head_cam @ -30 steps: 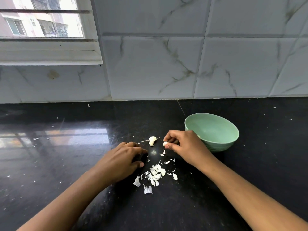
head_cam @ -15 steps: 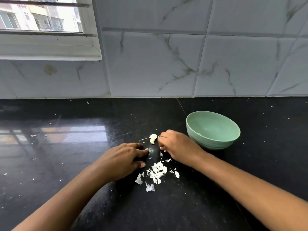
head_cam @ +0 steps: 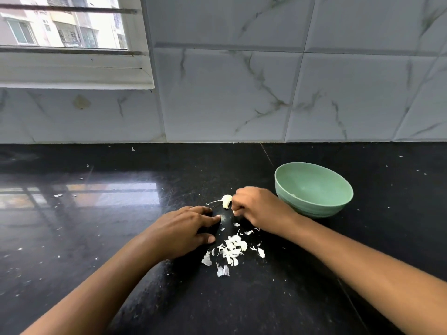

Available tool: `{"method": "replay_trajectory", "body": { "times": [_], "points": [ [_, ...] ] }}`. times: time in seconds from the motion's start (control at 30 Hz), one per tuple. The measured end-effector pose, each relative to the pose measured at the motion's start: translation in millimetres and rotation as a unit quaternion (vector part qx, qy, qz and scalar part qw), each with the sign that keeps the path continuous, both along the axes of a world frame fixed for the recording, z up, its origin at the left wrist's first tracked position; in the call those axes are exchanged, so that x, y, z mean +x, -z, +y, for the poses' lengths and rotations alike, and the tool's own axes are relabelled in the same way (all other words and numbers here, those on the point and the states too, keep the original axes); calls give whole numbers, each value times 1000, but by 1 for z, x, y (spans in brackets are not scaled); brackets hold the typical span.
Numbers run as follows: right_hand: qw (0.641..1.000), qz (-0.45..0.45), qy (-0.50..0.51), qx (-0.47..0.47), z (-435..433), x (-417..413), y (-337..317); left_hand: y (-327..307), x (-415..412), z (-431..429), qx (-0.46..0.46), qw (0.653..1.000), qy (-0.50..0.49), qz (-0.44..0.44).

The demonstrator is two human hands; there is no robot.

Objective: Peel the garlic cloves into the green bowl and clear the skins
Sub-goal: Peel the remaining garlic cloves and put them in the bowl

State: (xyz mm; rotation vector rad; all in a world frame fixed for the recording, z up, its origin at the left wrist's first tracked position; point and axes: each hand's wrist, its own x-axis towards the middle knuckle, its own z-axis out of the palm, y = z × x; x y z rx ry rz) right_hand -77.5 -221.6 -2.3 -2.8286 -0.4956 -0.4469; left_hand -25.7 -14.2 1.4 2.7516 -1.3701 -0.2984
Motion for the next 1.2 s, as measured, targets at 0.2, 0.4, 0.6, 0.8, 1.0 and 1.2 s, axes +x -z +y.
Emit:
{"method": "replay_trajectory", "body": {
  "times": [0.2,0.4,0.6,0.8,1.0,1.2],
  "points": [
    [999,32,-10,-9,4,1,1,1,1,0,-3,1000,1,-1],
    [997,-44,-37,-47,7,-2,6,0,1,2,-2,1000,-1,-5],
    [1000,-13,6,27,1,0,3,-3,-2,2,-2,1000,-1,-2],
    [979,43,83,180,5,-8,-3,-8,-5,3,-13,1000,-8,-8],
    [710,228,89,661,13,-39,-9,-9,-12,-4,-243,965,-89,-42],
    [650,287,34,703,20,-46,-21,-3,-27,-16,-491,847,-84,185]
  ]
}}
